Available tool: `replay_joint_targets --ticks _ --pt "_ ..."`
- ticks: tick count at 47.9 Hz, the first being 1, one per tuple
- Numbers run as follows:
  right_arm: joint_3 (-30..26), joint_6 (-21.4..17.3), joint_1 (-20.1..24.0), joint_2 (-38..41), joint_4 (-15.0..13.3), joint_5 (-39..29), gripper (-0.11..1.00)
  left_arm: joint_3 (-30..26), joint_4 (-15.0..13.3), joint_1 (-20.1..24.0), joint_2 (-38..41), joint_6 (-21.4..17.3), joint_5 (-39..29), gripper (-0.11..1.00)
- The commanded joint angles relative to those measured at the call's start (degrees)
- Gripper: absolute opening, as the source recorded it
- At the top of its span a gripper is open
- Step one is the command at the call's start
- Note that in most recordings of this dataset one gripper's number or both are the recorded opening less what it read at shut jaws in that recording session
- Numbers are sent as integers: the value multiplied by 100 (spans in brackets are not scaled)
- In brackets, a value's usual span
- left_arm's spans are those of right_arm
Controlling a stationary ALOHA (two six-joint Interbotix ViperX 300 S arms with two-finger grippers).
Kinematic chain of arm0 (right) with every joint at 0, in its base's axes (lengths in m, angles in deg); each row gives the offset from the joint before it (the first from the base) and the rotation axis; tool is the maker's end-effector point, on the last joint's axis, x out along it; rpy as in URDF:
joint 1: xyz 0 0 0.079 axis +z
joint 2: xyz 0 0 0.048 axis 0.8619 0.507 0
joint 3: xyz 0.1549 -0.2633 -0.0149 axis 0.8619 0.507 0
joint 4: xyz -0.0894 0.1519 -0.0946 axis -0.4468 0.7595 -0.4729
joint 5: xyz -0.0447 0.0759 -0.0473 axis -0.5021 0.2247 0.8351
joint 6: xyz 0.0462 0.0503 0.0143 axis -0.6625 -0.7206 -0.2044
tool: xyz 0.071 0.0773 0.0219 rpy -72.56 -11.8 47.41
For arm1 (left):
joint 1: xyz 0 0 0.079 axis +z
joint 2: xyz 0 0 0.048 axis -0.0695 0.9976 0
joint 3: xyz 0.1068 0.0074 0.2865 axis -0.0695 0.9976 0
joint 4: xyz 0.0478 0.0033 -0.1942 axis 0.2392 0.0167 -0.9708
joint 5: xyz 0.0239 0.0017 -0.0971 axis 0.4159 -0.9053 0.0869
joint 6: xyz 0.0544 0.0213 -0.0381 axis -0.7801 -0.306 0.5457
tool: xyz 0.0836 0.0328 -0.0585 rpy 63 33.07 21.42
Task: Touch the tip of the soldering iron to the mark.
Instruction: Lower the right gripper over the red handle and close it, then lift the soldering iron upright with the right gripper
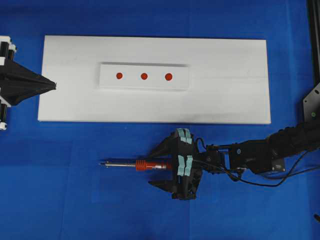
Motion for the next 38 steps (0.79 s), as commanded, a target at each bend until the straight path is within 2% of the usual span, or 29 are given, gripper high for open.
replay_joint_targets --ticks 1,6,12,16,23,38 --pt "-35 26 18 -88 44 88 80 -53 -9 -9 9 9 62 0" --pt "0 35 -18 -88 105 185 62 -53 -9 -9 18 9 62 0" --pt "88 35 -44 -88 193 378 26 -53 -9 -9 9 9 62 0" --pt "132 35 -53 -88 281 501 8 -44 -9 -9 9 9 62 0" --pt "149 35 -53 -88 387 536 6 -35 -9 -9 9 9 62 0" --pt "79 35 -53 -141 387 510 6 -18 -9 -9 9 26 62 0"
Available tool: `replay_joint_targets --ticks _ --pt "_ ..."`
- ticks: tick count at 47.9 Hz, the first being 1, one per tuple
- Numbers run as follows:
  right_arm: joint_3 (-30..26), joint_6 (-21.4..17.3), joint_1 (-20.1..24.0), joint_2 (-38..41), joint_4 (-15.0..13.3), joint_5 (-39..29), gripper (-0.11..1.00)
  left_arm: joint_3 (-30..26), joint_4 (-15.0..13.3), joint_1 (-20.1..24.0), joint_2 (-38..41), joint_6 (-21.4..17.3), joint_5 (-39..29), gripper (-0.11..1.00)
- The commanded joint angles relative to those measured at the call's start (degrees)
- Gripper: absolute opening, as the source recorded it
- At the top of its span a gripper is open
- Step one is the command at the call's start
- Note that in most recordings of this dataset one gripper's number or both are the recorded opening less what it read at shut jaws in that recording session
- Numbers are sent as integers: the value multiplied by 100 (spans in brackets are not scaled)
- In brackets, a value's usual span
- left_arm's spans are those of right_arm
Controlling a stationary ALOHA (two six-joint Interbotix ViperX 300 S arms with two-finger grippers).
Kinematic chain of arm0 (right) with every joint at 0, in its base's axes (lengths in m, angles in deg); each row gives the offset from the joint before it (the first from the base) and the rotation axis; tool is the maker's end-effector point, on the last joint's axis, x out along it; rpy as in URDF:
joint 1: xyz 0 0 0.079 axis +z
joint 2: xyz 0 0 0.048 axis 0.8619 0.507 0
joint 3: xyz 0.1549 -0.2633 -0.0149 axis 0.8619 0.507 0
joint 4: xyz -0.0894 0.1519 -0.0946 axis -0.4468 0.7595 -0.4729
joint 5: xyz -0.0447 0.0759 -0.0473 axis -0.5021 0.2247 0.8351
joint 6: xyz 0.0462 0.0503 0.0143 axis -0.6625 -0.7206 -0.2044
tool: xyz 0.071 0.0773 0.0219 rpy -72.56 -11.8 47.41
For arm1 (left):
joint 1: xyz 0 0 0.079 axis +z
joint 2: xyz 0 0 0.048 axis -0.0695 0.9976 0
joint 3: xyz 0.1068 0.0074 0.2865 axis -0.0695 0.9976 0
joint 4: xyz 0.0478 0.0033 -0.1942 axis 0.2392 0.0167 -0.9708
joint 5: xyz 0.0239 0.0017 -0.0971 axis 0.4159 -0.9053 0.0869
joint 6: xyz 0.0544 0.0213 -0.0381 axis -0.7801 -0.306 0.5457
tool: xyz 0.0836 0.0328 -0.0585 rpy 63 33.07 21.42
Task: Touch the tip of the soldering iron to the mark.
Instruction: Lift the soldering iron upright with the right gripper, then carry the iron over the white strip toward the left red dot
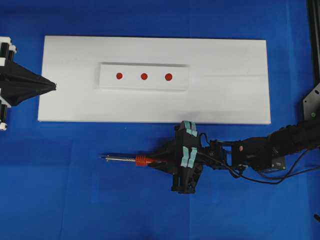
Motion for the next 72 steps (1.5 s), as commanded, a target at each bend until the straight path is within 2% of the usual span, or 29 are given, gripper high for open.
replay_joint_targets --ticks 1,8,20,28,35,51,57,72 --pt "-105 9 0 -167 9 35 6 -53 -9 -9 18 26 62 0" --pt "-105 105 0 -633 9 -281 6 -44 -9 -9 18 88 62 0" --pt "-123 826 -62 -1775 18 -1406 6 -53 -9 -9 18 88 62 0" --pt "-149 1178 -193 -2329 9 -2004 6 -53 -9 -9 18 97 62 0" --pt "-149 1354 -255 -2566 9 -2215 6 -53 -9 -26 18 105 62 0" --pt "-149 1433 -369 -2575 0 -2329 6 -44 -9 -26 18 97 62 0" --pt "-149 1591 -606 -2602 -26 -2514 6 -53 -9 -26 18 97 62 0" --pt "-158 2276 -1591 -2777 -79 -3129 6 -44 -9 -26 18 97 62 0"
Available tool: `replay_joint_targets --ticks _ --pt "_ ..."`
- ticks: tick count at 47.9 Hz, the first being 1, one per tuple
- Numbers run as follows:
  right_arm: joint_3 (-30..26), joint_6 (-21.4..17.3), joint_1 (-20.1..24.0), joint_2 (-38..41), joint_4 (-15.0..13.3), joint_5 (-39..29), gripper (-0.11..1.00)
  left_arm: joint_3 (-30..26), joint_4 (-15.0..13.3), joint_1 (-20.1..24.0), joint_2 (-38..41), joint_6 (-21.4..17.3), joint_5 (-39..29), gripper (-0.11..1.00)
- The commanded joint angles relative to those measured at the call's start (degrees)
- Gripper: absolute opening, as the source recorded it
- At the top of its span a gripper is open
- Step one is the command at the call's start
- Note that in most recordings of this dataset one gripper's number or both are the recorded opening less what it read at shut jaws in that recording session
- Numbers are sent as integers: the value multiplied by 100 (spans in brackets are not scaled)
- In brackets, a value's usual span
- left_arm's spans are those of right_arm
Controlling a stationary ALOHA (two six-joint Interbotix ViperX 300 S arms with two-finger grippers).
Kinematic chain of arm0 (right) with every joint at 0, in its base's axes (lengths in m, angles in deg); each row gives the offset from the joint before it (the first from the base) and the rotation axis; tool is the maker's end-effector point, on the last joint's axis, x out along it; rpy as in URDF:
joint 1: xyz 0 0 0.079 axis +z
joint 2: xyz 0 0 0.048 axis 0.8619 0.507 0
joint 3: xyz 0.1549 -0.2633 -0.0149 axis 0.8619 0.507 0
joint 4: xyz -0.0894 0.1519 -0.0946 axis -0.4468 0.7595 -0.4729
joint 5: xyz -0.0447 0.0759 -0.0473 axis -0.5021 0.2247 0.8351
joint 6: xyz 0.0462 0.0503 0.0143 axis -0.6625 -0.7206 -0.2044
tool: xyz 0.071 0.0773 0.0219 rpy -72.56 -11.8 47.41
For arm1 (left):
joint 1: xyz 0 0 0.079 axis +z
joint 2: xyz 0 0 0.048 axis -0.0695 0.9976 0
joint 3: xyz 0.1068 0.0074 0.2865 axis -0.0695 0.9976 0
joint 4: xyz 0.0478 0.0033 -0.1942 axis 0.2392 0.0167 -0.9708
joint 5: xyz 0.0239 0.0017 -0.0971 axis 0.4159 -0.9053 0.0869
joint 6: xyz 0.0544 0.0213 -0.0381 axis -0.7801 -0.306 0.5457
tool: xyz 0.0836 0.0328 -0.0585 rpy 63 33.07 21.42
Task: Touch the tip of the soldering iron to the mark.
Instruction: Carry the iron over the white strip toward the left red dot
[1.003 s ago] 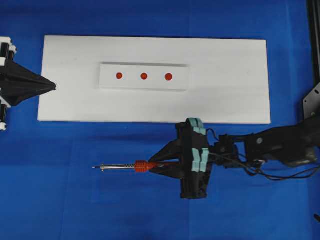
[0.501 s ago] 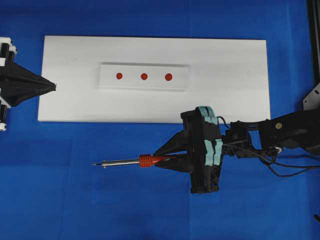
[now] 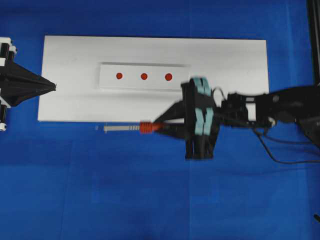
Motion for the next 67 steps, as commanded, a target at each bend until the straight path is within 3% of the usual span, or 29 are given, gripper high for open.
replay_joint_targets --ticks 1,17,26,39,53,67 --pt "-141 141 -272 -193 -18 -114 6 -53 -9 -18 18 0 62 0" --pt "-325 835 -1230 -229 -132 -642 6 -62 -9 -18 35 0 62 0" --pt "-483 976 -1564 -229 -220 -932 6 -53 0 -18 44 0 62 0" --pt "-501 976 -1635 -220 -264 -1143 6 -53 0 -18 53 -9 62 0" --pt "-510 932 -1872 -229 -264 -2083 6 -53 0 -18 62 0 62 0" --pt "-527 905 -1934 -220 -387 -2391 6 -35 0 -18 79 0 62 0"
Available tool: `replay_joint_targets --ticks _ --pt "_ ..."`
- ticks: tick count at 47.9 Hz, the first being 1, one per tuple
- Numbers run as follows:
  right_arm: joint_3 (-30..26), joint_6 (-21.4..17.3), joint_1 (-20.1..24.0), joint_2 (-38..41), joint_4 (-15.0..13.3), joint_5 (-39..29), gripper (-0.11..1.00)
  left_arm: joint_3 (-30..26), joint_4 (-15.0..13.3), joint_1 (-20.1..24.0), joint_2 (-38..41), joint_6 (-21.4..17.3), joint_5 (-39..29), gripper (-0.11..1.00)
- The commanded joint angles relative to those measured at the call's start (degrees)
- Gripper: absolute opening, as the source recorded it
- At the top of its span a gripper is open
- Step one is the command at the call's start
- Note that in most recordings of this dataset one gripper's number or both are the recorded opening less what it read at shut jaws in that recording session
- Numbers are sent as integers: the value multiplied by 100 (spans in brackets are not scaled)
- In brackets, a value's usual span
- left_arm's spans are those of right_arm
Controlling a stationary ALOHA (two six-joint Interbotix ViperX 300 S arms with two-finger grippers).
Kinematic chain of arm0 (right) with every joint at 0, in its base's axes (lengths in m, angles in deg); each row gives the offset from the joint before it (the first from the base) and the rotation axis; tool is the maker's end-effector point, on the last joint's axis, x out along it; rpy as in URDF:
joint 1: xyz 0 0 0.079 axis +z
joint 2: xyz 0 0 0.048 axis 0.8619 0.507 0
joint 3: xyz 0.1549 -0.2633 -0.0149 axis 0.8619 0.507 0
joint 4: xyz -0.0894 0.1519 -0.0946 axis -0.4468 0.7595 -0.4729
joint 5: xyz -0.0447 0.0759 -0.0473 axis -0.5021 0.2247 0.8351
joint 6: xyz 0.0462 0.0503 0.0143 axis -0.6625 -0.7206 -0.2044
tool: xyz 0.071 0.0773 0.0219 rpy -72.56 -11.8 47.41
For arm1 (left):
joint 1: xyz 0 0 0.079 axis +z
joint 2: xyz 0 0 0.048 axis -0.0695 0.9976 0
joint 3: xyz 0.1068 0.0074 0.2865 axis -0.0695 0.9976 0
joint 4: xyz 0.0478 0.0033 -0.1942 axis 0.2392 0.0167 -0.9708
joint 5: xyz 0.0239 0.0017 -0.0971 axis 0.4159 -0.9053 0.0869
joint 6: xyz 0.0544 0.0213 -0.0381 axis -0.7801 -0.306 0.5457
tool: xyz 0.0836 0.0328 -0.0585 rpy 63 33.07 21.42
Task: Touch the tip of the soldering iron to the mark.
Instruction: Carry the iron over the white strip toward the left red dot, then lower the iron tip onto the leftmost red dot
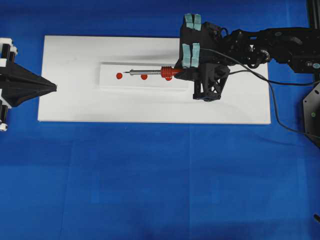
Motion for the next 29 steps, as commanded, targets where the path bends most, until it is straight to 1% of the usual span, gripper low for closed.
replay_joint_targets --ticks 1,29 --pt "-158 -9 -18 -158 -9 0 6 -44 9 -18 53 0 62 0" --pt "-158 -9 -35 -158 -9 35 6 -44 9 -18 53 0 62 0"
